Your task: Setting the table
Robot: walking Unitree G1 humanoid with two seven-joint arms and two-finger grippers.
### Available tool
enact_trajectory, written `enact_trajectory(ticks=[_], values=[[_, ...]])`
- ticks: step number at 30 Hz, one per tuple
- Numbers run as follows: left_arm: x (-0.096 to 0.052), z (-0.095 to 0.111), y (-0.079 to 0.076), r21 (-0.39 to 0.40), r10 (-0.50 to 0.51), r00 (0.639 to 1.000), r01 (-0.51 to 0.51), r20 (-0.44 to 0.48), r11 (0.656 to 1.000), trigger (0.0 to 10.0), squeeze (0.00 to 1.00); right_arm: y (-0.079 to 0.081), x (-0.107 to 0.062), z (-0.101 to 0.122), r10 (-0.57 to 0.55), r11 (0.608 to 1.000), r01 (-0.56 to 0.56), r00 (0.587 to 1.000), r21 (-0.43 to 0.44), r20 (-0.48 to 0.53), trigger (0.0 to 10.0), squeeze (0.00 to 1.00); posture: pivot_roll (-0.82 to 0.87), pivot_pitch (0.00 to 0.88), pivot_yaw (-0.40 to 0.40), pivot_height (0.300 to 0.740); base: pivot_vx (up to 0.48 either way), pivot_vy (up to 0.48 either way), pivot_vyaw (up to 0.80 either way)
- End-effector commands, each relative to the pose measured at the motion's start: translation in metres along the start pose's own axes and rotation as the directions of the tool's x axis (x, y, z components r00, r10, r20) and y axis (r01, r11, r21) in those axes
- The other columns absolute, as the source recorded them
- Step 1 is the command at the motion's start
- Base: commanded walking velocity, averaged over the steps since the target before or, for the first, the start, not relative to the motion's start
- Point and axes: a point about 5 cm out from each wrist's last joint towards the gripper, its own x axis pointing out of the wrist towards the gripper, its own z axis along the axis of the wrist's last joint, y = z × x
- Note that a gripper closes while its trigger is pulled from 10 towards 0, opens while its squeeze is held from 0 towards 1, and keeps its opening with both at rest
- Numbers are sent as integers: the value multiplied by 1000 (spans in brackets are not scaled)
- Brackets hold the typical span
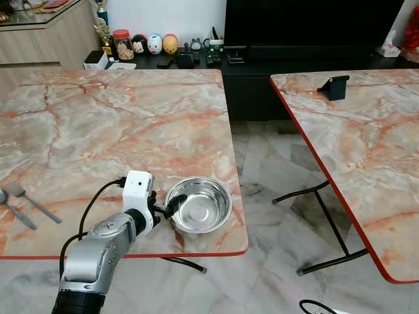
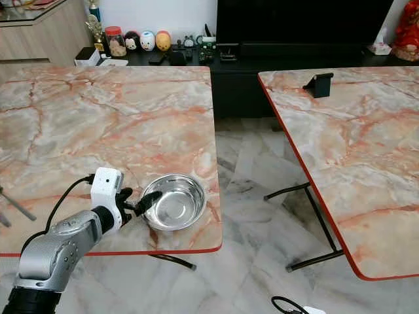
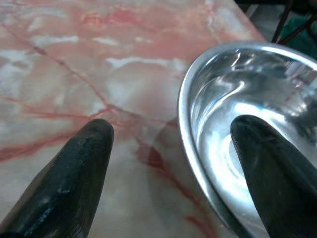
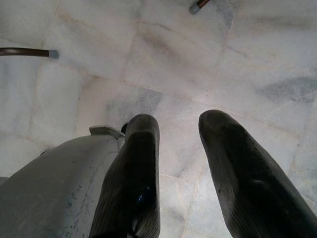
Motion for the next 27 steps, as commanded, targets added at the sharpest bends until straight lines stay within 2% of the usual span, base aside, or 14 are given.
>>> enact_trajectory(ticks=[1, 12, 13, 15, 16, 27], values=[[0, -4, -1, 17, -1, 1000, 2, -29, 1000, 10000, 0, -2, 0, 0, 0, 1000, 0, 1000, -10, -9, 10000, 0, 97, 0, -24, 715, 0, 0, 0], [8, -3, -4, 47, 31, 999, -30, -21, 998, 10000, 0, -2, 0, 0, 7, 1000, -7, 1000, -15, -16, 10000, 0, 92, 0, -25, 715, 0, 0, 0], [8, -2, -4, 44, 30, 999, -29, -19, 999, 5882, 0, -2, 0, 0, 7, 1000, -8, 1000, -15, -17, 10000, 0, 92, 0, -25, 715, 0, 0, 0], [8, -2, -4, 44, 30, 999, -29, -18, 999, 5882, 0, -2, 0, 0, 8, 1000, -8, 1000, -16, -18, 10000, 0, 92, 0, -25, 715, 0, 0, 0], [8, -2, -4, 44, 30, 999, -29, -16, 999, 0, 0, -2, 0, 0, 8, 1000, -9, 1000, -16, -19, 10000, 0, 92, 0, -25, 715, 0, 0, 0], [10, 0, -6, 46, 18, 1000, -18, -9, 999, 0, 0, -2, 0, 0, 13, 1000, -14, 1000, -19, -26, 10000, 0, 95, 0, -28, 715, 0, 0, 0]])
